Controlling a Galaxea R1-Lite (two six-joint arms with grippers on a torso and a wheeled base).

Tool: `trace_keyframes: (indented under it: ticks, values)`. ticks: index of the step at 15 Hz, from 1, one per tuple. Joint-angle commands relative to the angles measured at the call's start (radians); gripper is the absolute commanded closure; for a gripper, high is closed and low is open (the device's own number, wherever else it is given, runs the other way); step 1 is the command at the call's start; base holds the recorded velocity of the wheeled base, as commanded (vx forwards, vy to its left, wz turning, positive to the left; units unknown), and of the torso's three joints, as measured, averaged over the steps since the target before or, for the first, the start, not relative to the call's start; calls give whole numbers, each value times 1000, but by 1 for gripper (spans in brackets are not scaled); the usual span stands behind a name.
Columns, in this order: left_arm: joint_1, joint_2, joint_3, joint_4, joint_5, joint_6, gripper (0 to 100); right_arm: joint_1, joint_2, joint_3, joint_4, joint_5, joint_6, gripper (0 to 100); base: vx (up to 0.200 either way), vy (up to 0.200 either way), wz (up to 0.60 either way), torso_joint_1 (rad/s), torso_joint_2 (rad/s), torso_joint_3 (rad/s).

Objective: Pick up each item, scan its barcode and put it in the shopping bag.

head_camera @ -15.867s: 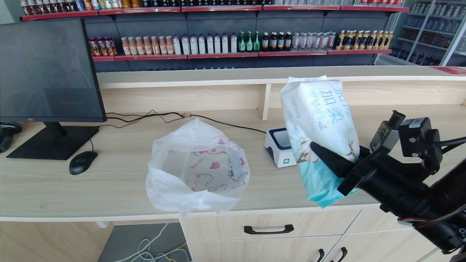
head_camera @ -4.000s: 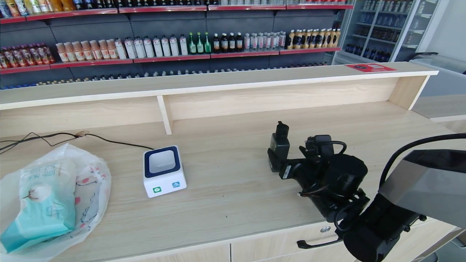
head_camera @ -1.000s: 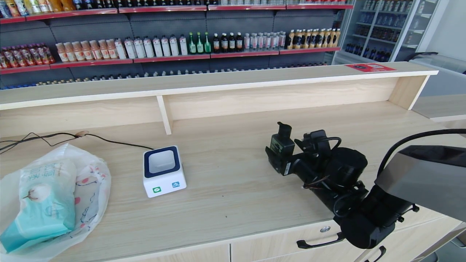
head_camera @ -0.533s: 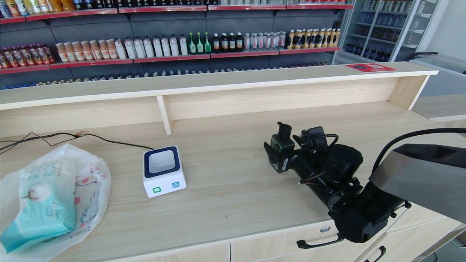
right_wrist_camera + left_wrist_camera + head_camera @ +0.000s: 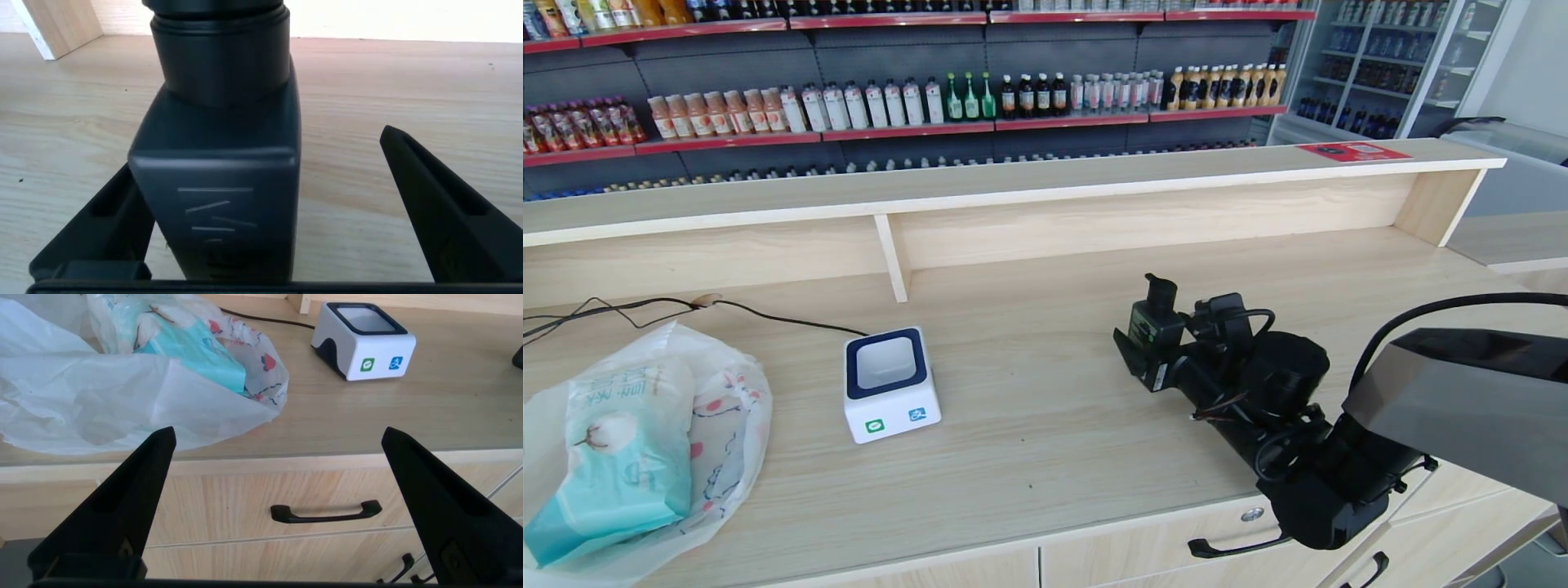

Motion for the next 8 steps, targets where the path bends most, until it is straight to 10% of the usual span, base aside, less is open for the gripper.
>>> trace_keyframes:
  ticks: [1, 2, 3, 8]
  values:
    - [0, 0, 0, -1, 1, -1, 0, 0, 5, -4, -1, 0, 0, 0, 0, 0, 0, 0, 0, 0]
    - [0, 0, 0, -1, 0, -1, 0, 0, 5, -13, -1, 0, 0, 0, 0, 0, 0, 0, 0, 0]
    - [0, 0, 0, -1, 0, -1, 0, 0, 5, -27, -1, 0, 1, 100, 0, 0, 0, 0, 0, 0]
    - [0, 0, 0, -1, 0, 4, 0, 10, -9, -24, -1, 0, 20, 100, 0, 0, 0, 0, 0, 0]
